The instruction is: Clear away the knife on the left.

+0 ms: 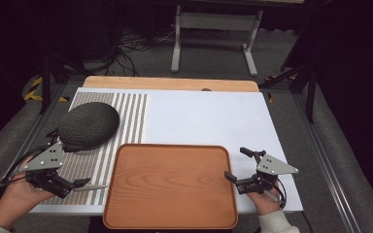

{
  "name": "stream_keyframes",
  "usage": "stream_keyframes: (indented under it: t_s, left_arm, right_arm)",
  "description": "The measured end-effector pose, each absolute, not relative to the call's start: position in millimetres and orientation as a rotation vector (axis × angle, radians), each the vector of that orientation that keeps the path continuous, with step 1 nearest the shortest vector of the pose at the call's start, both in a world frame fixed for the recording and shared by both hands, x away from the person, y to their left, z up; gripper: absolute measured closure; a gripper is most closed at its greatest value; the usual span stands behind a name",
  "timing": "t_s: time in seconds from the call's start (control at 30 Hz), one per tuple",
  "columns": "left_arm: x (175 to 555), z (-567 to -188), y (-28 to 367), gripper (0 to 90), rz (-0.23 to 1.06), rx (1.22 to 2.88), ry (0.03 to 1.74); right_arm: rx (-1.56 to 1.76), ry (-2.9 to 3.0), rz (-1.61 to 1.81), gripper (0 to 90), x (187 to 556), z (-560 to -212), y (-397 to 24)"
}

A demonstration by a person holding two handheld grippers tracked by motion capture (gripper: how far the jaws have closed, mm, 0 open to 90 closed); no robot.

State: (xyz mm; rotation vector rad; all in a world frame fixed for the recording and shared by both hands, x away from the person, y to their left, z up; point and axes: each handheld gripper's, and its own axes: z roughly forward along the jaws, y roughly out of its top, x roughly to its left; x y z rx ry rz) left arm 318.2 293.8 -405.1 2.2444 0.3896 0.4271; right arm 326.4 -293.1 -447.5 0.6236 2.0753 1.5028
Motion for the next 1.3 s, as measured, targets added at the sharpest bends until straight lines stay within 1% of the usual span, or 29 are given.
stream_keyframes:
  t_s: [0.13, 0.23, 0.47, 0.57, 0.67, 0.77, 0.93, 1.3]
  left_arm:
    - [321.8, -404.9, 298.2, 3.2, 0.403, 2.303, 0.385]
    - [324.0, -404.7, 300.8, 5.7, 0.377, 2.343, 0.385]
    - [327.7, -404.9, 307.0, 5.6, 0.325, 2.385, 0.382]
    - [328.0, -406.5, 309.5, 8.1, 0.308, 2.391, 0.354]
    - [328.8, -408.4, 311.3, 8.1, 0.293, 2.397, 0.340]
    - [330.5, -411.5, 314.2, 10.0, 0.265, 2.407, 0.326]
    - [335.5, -417.7, 318.5, 10.1, 0.178, 2.395, 0.342]
    - [343.5, -434.7, 323.5, 13.6, 0.170, 2.493, 0.332]
  right_arm:
    - [0.623, 2.078, 1.505, 2.3, 327.1, -448.3, -292.2]
    - [0.621, 2.080, 1.506, 2.3, 326.9, -448.6, -292.0]
    - [0.609, 2.088, 1.541, 1.1, 326.7, -449.3, -292.2]
    - [0.605, 2.090, 1.537, 1.1, 326.8, -449.4, -291.5]
    - [0.603, 2.095, 1.533, 1.1, 326.9, -449.6, -291.0]
    - [0.602, 2.100, 1.533, 1.1, 327.2, -450.1, -290.7]
    - [0.580, 2.110, 1.564, 0.9, 326.9, -449.5, -292.0]
    - [0.582, 2.122, 1.566, 0.9, 327.5, -450.1, -292.1]
